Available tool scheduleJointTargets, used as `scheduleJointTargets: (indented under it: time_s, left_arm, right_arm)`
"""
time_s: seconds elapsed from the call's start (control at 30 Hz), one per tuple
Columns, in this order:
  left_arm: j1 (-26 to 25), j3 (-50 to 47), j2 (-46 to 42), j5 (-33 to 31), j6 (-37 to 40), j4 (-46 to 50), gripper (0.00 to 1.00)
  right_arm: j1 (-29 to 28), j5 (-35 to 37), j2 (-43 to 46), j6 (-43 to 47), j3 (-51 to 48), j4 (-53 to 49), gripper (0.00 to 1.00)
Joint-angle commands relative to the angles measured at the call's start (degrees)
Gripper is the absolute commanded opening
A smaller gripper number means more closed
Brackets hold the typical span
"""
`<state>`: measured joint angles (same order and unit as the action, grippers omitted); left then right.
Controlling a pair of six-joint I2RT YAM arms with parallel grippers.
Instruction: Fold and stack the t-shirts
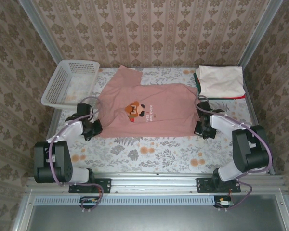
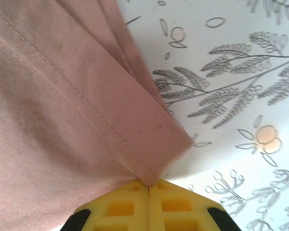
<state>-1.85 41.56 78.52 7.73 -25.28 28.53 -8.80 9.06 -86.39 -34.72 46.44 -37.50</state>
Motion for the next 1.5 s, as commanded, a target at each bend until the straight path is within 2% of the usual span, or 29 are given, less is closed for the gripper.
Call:
scheduleJointTargets:
  time_s: [0.0, 0.03, 0.1, 0.17, 0.23, 0.3, 0.37, 0.5, 0.6, 0.73, 0.9, 0.97, 1.13, 1.37, 1.43, 1.47]
  left_arm:
    - [0.6, 0.8, -1.4, -2.3, 0.7, 3.2, 0.02]
    - [0.7, 0.5, -1.5, -3.1, 0.7, 3.4, 0.02]
    - [0.7, -0.4, -1.4, -3.5, 0.3, 3.6, 0.09]
    - [0.6, -1.2, -1.8, -3.6, 0.0, 3.4, 0.29]
    - [0.5, -1.5, -2.3, -3.5, 0.0, 3.4, 0.43]
    - [0.6, -0.5, -3.1, -3.6, 0.0, 3.9, 0.53]
    - [0.0, 1.3, -4.3, -4.2, 0.1, 5.1, 0.58]
    - [-5.3, 7.9, -4.7, -7.8, 1.5, 7.2, 0.62]
    - [-10.7, 12.8, -0.9, -8.2, 3.0, 6.0, 0.67]
    - [-14.4, 17.5, 8.3, -5.3, 5.2, 2.8, 0.68]
    - [-15.6, 20.1, 18.2, -4.7, 5.9, -0.2, 0.68]
    - [-15.6, 20.6, 20.6, -5.1, 5.9, -0.3, 0.68]
    - [-14.4, 20.0, 22.6, -5.5, 5.5, -0.9, 0.65]
    - [-12.0, 18.0, 22.8, -6.3, 5.2, -0.8, 0.65]
    - [-11.1, 17.0, 22.5, -6.1, 5.0, -1.0, 0.65]
    - [-10.7, 16.5, 22.3, -6.1, 4.9, -1.0, 0.65]
  right_arm:
    - [0.8, 4.0, 3.2, 0.2, -0.7, -5.4, 0.01]
    - [0.8, 3.8, 3.5, 0.1, -1.4, -5.4, 0.02]
    - [0.8, 3.0, 3.7, 0.0, -2.7, -5.4, 0.03]
    - [0.8, 2.4, 4.0, 0.0, -3.6, -5.7, 0.08]
    - [0.7, 2.0, 5.3, 0.3, -3.6, -7.2, 0.20]
    - [0.6, 2.6, 8.5, 0.3, -2.3, -9.3, 0.26]
    - [0.5, 2.8, 12.0, 1.0, -0.4, -10.3, 0.41]
    - [-0.1, 2.0, 12.5, 2.6, 3.5, -7.4, 0.46]
    - [0.1, 1.7, 5.5, 5.1, 7.5, -4.2, 0.50]
    - [0.4, 0.9, -5.1, 7.8, 13.4, -1.5, 0.51]
    - [0.7, -0.5, -13.9, 8.9, 17.3, 0.3, 0.50]
    - [0.8, 1.6, -15.5, 8.6, 18.2, -1.2, 0.44]
    - [0.9, 3.8, -12.4, 8.2, 16.4, -1.9, 0.21]
    - [1.6, 6.4, -8.6, 8.4, 12.7, -4.3, 0.02]
    - [2.6, 5.8, -8.0, 8.2, 10.9, -3.7, 0.06]
    - [3.1, 5.3, -7.6, 7.8, 10.1, -3.4, 0.19]
